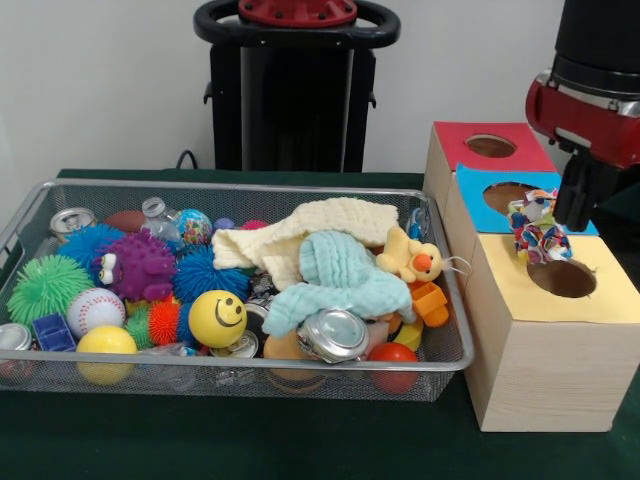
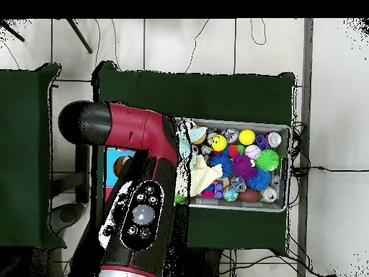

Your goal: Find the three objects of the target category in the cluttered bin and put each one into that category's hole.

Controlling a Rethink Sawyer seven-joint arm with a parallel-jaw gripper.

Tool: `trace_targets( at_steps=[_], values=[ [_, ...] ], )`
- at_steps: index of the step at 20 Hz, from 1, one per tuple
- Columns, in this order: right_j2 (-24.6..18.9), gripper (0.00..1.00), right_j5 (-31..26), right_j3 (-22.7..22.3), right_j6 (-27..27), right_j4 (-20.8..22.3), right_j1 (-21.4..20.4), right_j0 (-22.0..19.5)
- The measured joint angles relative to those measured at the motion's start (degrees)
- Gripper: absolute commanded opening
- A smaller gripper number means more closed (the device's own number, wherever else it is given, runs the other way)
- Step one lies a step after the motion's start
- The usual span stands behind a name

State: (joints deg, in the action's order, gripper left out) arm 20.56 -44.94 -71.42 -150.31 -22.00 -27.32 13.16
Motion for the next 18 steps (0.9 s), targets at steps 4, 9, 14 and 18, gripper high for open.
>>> trace_targets(
  at_steps=[4,9,14,18],
  values=[
    [0.0,0.00,0.0,0.0,0.0,0.0,0.0,0.0],
    [0.0,0.00,0.0,-0.2,0.0,0.0,-0.4,0.0],
    [0.0,0.00,0.0,-2.0,0.0,0.0,-1.8,0.0],
    [0.0,0.00,0.0,-3.4,0.0,0.0,-3.0,0.0]
  ],
)
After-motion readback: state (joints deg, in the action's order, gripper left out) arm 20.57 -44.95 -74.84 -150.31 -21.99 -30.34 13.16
